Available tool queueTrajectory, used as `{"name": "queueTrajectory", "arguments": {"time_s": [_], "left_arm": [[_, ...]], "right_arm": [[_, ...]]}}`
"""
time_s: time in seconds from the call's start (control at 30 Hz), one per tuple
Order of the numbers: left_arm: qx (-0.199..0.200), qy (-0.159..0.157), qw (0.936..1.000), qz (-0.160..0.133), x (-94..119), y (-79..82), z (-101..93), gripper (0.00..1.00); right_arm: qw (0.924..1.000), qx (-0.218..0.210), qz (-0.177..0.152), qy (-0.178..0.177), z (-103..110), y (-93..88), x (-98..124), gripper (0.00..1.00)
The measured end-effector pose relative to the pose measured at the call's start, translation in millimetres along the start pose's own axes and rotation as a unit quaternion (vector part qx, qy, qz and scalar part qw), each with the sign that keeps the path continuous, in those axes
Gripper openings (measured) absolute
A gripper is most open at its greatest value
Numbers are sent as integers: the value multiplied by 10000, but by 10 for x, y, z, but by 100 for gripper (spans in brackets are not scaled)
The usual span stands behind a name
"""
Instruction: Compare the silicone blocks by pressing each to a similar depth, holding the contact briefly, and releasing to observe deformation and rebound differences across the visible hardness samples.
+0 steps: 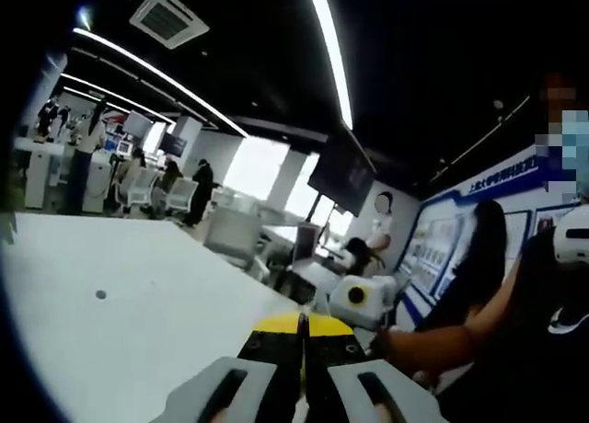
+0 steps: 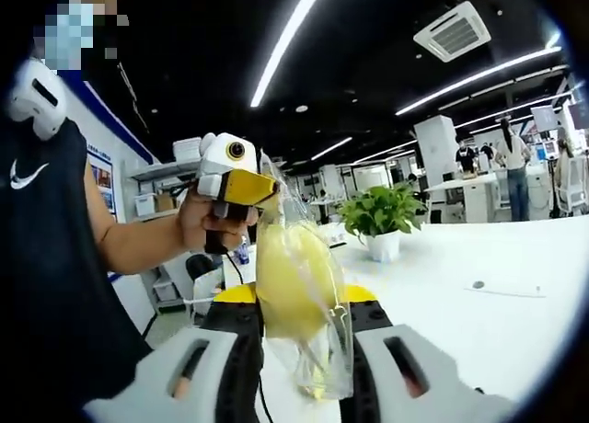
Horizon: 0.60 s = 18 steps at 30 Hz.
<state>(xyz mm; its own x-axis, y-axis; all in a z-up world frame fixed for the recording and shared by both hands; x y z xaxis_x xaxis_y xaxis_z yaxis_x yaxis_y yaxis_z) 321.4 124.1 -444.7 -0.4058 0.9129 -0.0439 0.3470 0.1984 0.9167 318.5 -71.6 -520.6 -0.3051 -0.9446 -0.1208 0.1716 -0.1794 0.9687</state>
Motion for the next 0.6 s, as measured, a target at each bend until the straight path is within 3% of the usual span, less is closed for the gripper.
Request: {"name": "queueTrajectory", "arguments": {"time_s": [0.23, 0.3, 0.6], "left_arm": [[-133, 46, 9999, 26, 52, -50, 3, 0], [-363, -56, 9993, -14, 66, -82, 0, 0], [-403, -118, 9991, -26, 167, -208, 17, 0]], "right_arm": [[9998, -47, 202, 11, 28, -13, -7, 15], [9996, -60, 264, -16, 35, -23, -1, 13], [9979, 114, 644, 3, 120, -70, -7, 7]]}}
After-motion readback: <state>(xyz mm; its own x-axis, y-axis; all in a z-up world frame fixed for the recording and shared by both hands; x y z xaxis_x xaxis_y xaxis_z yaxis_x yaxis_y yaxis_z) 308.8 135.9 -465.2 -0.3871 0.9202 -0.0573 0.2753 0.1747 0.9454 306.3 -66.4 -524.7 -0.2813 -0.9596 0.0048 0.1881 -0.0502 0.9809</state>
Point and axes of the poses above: the point that each gripper's makers call its tool centre point, and the gripper's own axes: x roughly backward along the fingers, z roughly to its left, y roughly out of its top, the point moved 10 cm from there along x, roughly backward along the fingers, and after that the axes turned 7 degrees about -z, right-handed, at the moved point
